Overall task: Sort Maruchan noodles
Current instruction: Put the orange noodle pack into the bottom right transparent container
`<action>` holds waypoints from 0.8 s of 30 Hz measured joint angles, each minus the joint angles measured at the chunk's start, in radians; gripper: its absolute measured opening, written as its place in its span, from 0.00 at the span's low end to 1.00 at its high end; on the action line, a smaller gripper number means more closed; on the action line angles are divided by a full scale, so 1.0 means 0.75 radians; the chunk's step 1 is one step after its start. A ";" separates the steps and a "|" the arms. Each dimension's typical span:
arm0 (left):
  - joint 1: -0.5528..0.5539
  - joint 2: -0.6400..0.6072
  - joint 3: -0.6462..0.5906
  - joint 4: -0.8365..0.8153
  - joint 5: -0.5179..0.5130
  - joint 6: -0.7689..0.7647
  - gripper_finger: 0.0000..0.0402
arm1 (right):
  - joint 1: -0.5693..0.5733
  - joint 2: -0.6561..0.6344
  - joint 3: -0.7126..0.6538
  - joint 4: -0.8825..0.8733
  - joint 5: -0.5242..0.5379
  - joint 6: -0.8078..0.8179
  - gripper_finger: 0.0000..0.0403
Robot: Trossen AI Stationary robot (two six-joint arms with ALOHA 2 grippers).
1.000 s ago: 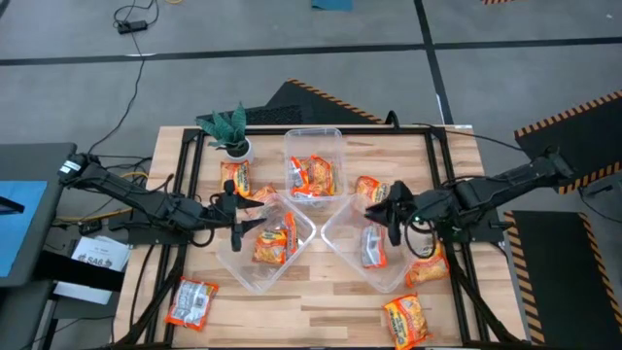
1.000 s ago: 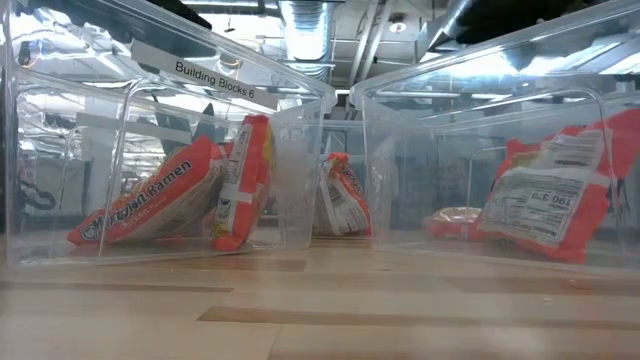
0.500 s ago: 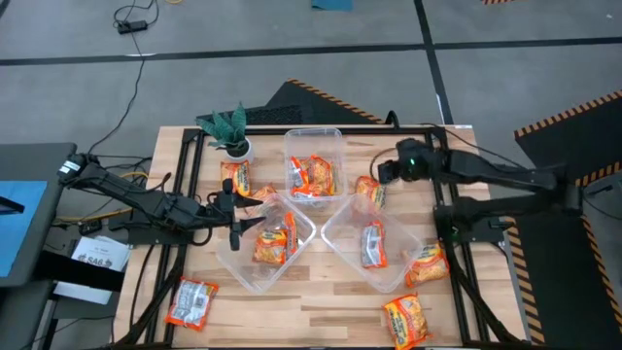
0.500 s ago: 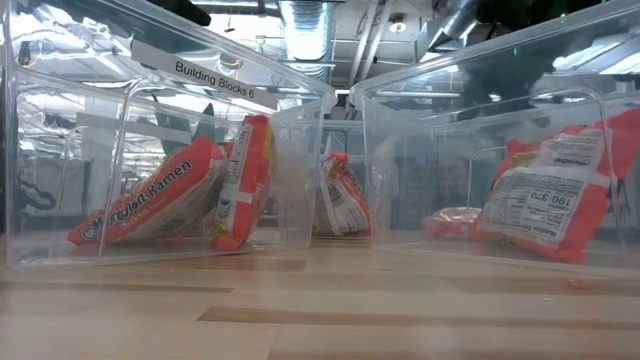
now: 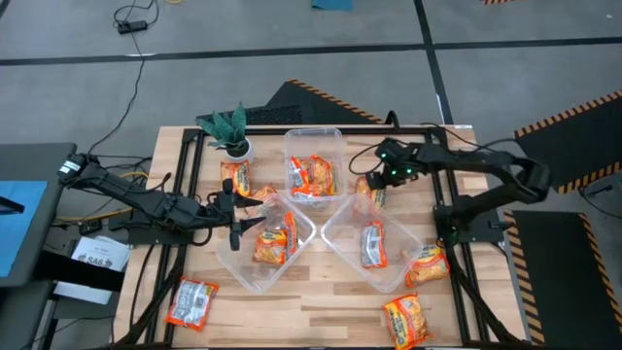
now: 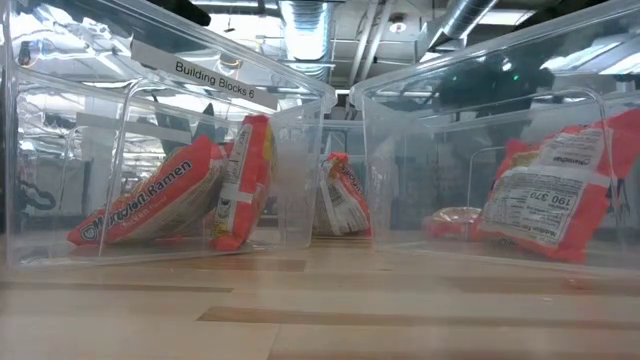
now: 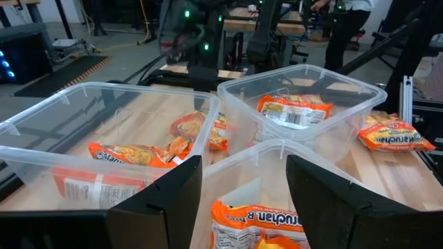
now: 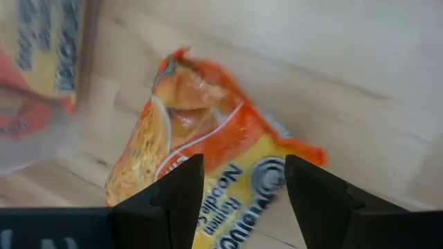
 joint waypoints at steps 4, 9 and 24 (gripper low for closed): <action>0.001 0.000 0.000 -0.002 0.000 0.003 0.50 | 0.037 0.083 0.000 0.077 -0.027 -0.002 0.56; 0.001 0.000 -0.001 -0.012 0.002 0.002 0.50 | 0.066 0.144 0.000 0.113 -0.079 0.002 0.56; 0.001 0.001 -0.001 -0.013 0.002 0.001 0.50 | 0.081 0.169 -0.001 0.062 0.016 -0.113 0.04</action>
